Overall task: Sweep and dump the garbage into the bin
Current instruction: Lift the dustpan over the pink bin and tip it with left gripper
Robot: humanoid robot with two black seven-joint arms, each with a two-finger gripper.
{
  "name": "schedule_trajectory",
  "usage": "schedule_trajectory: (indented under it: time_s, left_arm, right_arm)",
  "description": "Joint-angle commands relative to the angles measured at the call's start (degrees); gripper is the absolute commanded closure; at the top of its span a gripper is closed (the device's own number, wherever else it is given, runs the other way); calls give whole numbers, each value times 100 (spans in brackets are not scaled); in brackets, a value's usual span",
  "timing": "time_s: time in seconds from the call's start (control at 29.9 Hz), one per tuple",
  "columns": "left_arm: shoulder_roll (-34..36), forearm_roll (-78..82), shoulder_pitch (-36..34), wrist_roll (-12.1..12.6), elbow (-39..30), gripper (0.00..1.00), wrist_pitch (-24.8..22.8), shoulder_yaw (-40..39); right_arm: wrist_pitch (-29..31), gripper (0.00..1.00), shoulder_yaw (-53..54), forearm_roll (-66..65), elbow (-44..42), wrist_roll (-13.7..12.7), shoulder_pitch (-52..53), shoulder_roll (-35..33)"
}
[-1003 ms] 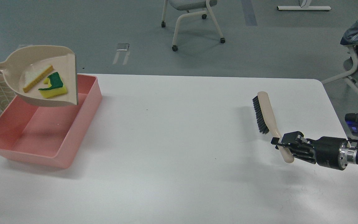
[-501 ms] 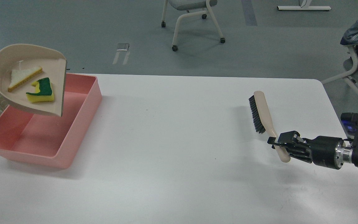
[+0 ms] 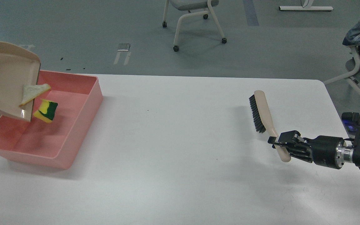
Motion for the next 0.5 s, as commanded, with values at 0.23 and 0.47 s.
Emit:
schedule_trajectory:
  time_s: [0.23,0.47]
  left_arm:
    - [199,-329,-105,0,-83,100,48,-312]
    - [93,-1007,-816,329,-732,100,-671,-427]
  right_arm:
    - [0,88,7,0,79,-9,16,-3]
    - [0,88,-1,0,61,-9,25,-11]
